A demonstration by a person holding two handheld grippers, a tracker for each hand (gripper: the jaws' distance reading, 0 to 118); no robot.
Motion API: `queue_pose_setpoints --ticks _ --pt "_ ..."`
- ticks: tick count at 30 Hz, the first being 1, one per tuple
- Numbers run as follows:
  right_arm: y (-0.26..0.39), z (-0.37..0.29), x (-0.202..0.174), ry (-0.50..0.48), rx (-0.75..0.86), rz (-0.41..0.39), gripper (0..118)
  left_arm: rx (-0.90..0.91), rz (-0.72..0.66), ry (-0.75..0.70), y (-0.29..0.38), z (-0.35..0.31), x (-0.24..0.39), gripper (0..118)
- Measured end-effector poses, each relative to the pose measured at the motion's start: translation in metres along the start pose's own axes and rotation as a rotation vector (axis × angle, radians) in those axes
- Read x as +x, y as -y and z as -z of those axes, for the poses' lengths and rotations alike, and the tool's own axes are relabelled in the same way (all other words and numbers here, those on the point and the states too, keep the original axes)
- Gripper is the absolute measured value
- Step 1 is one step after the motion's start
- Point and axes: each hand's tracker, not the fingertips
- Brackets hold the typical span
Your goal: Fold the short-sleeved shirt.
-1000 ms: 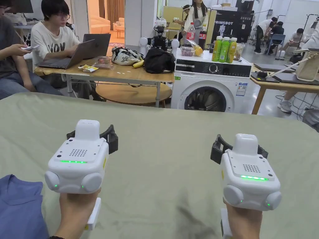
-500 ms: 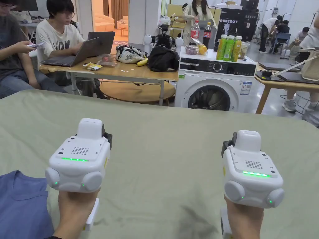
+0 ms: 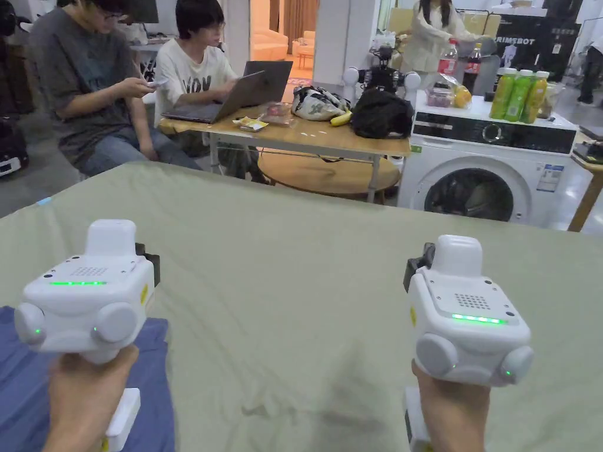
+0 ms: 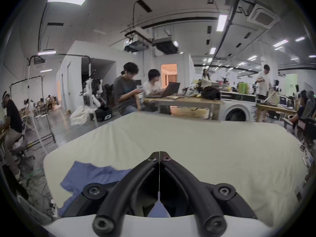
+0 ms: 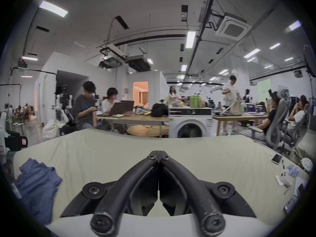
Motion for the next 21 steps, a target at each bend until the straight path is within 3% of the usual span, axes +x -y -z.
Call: queue_pose_setpoints --ticks 9,11,13,14,21 --pt "0.019 0.009 -0.092 -0.190 -0.059 -0.037 0 -0.277 -0.001 -0.059 0.016 0.005 -0.100 0" --pt "0.024 0.010 -0.103 -0.212 -0.067 -0.051 0 -0.339 -0.025 -0.056 0.021 0.010 -0.117 20" --pt "0.027 0.011 -0.110 -0.226 -0.077 -0.056 0 -0.408 -0.043 -0.033 0.028 0.018 -0.131 62" --pt "0.029 0.011 -0.112 -0.231 -0.082 -0.056 0 -0.451 -0.045 -0.006 0.032 0.023 -0.137 72" --pt "0.042 0.015 -0.109 -0.229 -0.122 -0.080 0 -0.646 -0.062 0.079 0.070 0.059 -0.133 75"
